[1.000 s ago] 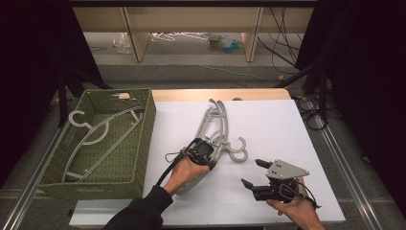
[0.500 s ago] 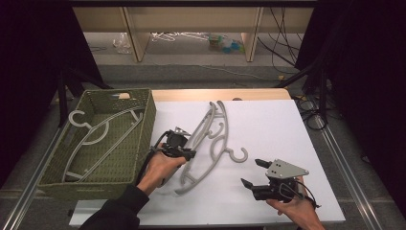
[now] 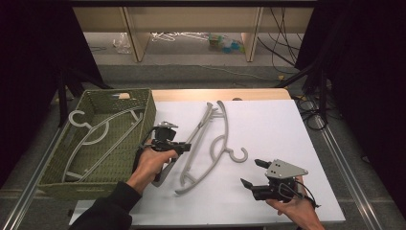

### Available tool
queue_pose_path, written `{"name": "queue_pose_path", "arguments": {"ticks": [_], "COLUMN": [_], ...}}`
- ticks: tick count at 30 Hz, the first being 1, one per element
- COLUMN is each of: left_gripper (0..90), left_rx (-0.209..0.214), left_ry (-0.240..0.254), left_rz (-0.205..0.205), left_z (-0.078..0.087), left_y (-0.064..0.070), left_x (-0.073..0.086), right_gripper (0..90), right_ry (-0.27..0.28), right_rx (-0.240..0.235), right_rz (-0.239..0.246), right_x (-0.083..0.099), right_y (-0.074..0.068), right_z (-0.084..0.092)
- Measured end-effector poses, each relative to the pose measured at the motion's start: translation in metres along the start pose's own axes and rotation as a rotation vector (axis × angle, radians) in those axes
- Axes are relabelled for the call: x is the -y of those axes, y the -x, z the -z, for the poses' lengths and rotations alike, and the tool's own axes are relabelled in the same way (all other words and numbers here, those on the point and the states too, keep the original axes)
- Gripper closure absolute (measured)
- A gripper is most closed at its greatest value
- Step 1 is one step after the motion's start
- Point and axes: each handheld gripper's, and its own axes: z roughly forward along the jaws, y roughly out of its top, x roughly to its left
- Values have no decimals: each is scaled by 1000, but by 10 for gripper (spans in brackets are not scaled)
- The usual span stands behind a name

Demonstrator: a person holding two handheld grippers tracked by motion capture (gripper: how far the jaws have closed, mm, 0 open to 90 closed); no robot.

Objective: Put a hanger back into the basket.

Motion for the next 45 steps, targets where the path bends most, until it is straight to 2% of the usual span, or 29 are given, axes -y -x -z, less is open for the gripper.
{"name": "queue_pose_path", "arguments": {"ticks": [3, 8, 9, 12, 13, 14, 15, 16, 20, 21, 22, 23, 24, 25, 26, 27, 28, 29, 31, 32, 35, 37, 39, 40, 41, 44, 45], "left_gripper": [813, 813, 813, 813, 813, 813, 813, 813, 813, 813, 813, 812, 813, 812, 812, 812, 812, 813, 812, 812, 811, 812, 812, 812, 812, 812, 812], "left_rx": [30, 49, 61, 63, 77, 77, 83, 83, 98, 101, 95, 95, 103, 103, 109, 109, 95, 95, 75, 75, 35, 33, 13, 21, 21, 25, 14], "left_ry": [38, 60, 80, 93, 114, 114, 138, 138, 160, 176, 173, 179, 201, 201, 221, 221, 238, 238, 248, 248, 238, 247, 252, 263, 263, 253, 249], "left_rz": [37, 37, 58, 59, 58, 58, 51, 51, 46, 34, 47, 43, 57, 57, 61, 61, 50, 50, 40, 40, 14, 15, 35, 40, 40, 35, 21], "left_z": [10, 22, 29, 37, 47, 47, 58, 58, 77, 82, 88, 94, 106, 106, 119, 119, 131, 131, 147, 147, 165, 169, 180, 183, 183, 193, 200], "left_y": [-1, -1, -2, -1, 0, 0, 1, 1, -1, -3, -4, -6, -10, -10, -16, -16, -20, -20, -29, -29, -41, -45, -58, -63, -63, -75, -82], "left_x": [-2, -3, -5, -6, -7, -7, -8, -8, -8, -8, -7, -7, -7, -7, -8, -8, -10, -10, -10, -10, -9, -8, -5, -3, -3, 1, 4], "right_gripper": [224, 224, 224, 224, 224, 224, 224, 224, 225, 225, 224, 225, 225, 225, 225, 225, 225, 225, 225, 225, 225, 225, 226, 226, 226, 226, 226], "right_ry": [-1, 1, 10, 9, 8, 8, -1, -1, 9, 10, 4, 1, 0, 0, -1, -1, -1, -1, -2, -2, -2, -2, -1, -2, -2, -2, -5], "right_rx": [-1, -1, 3, 0, 1, 1, -4, -3, 0, 1, -4, -3, -4, -4, -3, -3, -2, -2, -2, -2, -4, -3, -3, -3, -3, -3, -2], "right_rz": [-1, -2, -3, -4, -3, -3, -5, -4, -6, -3, -6, -2, -5, -5, -4, -4, -3, -3, -3, -3, -5, -5, -4, -3, -3, -7, -5], "right_x": [0, 0, 0, 0, 0, 0, 0, 0, 0, 0, 0, 0, 0, 0, 0, 0, 0, 0, 0, 0, 0, 0, 0, 0, 0, 0, 0], "right_y": [0, 0, -1, -1, -1, -1, 0, 0, -1, 0, -1, 0, -1, -1, 0, 0, 0, 0, 0, 0, 0, 0, 0, 0, 0, 0, 0], "right_z": [0, 0, -1, -2, -2, -2, -1, -1, -2, -2, -2, -1, -1, -1, -1, -1, -2, -2, -2, -2, -2, -2, -3, -3, -3, -3, -3]}}
